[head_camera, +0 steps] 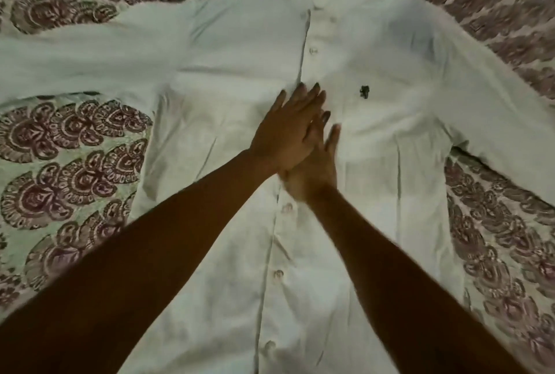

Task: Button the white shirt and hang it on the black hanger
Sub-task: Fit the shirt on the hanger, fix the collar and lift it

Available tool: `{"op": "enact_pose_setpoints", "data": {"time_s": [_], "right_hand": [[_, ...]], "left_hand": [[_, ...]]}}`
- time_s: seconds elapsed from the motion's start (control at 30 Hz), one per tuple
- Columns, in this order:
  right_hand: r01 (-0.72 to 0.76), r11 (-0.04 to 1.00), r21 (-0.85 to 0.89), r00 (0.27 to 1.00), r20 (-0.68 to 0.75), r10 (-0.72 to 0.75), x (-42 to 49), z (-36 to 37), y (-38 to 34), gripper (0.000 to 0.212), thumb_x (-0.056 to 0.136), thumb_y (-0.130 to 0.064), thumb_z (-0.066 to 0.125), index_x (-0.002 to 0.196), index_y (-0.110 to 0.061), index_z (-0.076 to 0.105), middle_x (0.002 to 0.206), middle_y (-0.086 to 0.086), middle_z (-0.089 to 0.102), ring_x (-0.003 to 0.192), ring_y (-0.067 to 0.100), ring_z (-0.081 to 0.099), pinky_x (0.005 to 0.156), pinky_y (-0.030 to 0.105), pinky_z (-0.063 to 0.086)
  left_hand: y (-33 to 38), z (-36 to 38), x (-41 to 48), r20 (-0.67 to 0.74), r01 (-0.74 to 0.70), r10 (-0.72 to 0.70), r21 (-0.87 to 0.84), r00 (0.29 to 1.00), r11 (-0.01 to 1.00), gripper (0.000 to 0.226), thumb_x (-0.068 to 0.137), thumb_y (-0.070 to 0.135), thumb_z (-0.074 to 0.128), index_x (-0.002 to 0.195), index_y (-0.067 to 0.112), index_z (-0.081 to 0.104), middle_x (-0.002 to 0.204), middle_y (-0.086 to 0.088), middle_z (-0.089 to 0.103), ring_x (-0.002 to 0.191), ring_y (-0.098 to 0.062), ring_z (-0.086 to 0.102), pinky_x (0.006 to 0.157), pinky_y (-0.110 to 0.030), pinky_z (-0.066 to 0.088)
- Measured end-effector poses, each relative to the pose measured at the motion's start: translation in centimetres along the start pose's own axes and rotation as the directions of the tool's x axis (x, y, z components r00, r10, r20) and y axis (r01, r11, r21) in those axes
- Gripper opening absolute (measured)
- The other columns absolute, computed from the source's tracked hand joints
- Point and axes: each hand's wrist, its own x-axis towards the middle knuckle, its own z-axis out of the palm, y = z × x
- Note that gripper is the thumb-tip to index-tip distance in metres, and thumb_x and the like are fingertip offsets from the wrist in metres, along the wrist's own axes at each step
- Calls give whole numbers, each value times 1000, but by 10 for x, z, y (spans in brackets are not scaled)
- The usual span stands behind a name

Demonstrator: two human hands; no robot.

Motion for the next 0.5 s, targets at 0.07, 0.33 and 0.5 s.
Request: {"op": "enact_pose_setpoints", "data": {"time_s": [0.07, 0.33, 0.5], "right_hand": [[17, 1000, -23, 999, -50, -18, 0, 15, 0, 74, 91, -62, 16, 149, -16, 15, 157, 18, 3, 144, 37, -9, 113, 59, -7], [65, 996, 63, 982, -183, -53, 8, 24, 5, 67, 91, -63, 28, 142, -21, 35, 151, 20, 27, 143, 38, 9, 110, 63, 8], [171, 932, 318, 920, -390, -36, 22, 0, 27, 45, 91, -46, 38, 121, -20, 58, 134, 10, 53, 123, 30, 46, 99, 45, 34]], "left_hand": [[-18, 6, 33, 122, -28, 9, 157, 992, 987, 52, 100, 36, 18, 148, 16, 12, 158, 0, 7, 146, -18, 0, 118, -43, -4], [-59, 27, 84, -61, -141, 174, 366, 983, 920, 61, 94, 45, 9, 147, 17, 22, 156, -2, 18, 144, -18, 15, 111, -53, -6], [-78, -10, 117, -448, -199, 245, 149, 860, 969, 37, 94, 28, 34, 111, 13, 64, 113, -6, 66, 102, -23, 53, 84, -35, 27]]}}
